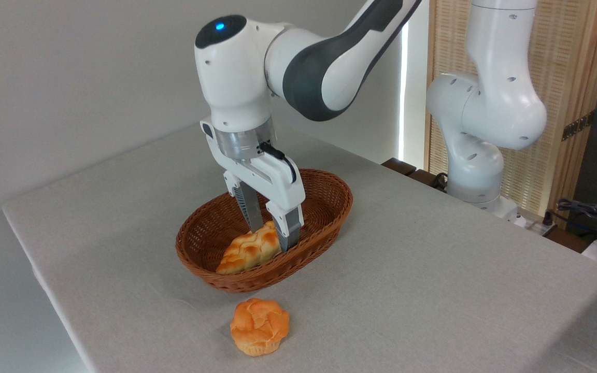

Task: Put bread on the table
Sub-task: 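Close the gripper on the braided bread roll inside the basket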

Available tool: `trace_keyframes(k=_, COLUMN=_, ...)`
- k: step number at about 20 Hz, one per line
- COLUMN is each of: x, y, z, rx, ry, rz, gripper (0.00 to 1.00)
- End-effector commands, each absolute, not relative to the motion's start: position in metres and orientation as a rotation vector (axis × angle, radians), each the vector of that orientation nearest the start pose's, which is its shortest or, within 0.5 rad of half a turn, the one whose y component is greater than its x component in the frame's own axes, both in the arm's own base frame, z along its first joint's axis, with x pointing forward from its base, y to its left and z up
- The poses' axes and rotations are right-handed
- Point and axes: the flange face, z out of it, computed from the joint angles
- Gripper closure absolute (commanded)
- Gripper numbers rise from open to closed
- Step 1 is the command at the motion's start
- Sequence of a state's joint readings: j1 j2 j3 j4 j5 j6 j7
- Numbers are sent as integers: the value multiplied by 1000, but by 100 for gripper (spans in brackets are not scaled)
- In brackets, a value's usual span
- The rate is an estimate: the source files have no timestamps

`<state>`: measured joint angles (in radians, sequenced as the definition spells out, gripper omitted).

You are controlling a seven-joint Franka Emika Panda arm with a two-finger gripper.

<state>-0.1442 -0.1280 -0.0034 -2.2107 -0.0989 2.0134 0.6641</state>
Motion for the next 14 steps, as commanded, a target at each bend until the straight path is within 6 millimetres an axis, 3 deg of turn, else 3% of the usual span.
trace_keyframes(k=1, x=491, y=-82, z=417, rx=-2996, ry=1241, rz=77, gripper=17)
trace_keyframes(k=3, x=490, y=-88, z=413, rx=-2992, ry=1254, rz=92, gripper=50)
trace_keyframes(k=6, x=491, y=-88, z=409, rx=-2990, ry=1262, rz=109, gripper=86)
trace_keyframes(k=9, x=491, y=-88, z=408, rx=-2990, ry=1262, rz=114, gripper=94)
trace_keyframes(k=14, x=490, y=-87, z=407, rx=-2992, ry=1263, rz=128, gripper=95)
